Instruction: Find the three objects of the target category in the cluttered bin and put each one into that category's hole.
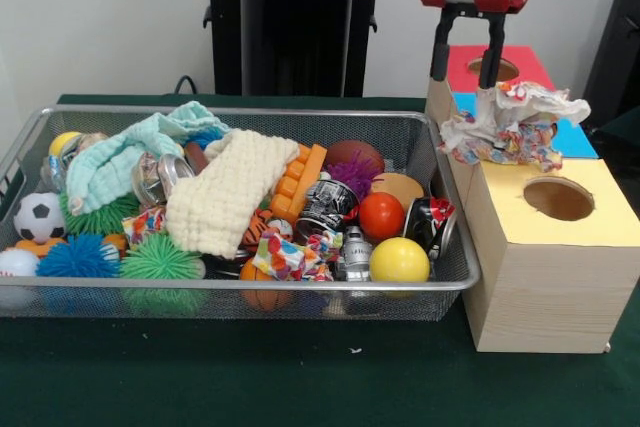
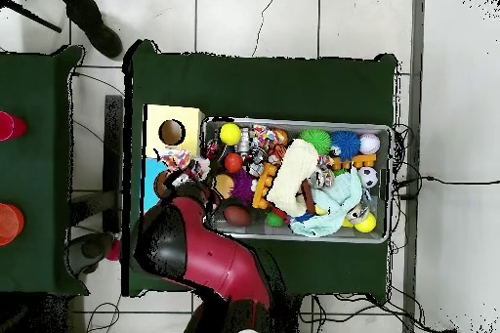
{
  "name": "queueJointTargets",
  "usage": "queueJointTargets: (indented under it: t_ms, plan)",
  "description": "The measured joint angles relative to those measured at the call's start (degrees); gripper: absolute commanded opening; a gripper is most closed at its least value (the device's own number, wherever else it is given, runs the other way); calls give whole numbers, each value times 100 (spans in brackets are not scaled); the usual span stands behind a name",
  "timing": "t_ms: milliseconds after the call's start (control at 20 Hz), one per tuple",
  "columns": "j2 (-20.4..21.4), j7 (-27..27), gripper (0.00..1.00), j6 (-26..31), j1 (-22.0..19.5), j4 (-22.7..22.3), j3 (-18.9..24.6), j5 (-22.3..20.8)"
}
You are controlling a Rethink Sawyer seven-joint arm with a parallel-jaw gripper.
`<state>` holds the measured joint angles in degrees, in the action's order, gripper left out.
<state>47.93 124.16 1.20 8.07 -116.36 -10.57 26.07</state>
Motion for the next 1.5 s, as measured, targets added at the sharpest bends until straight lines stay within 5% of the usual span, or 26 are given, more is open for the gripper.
queueJointTargets:
  t_ms: [600,1050,1500]
  plan:
    - [-25,27,100,-1,517,-13,65,639]
    - [-12,27,100,-42,318,-107,241,727]
    - [-8,28,100,-776,-245,-446,656,465]
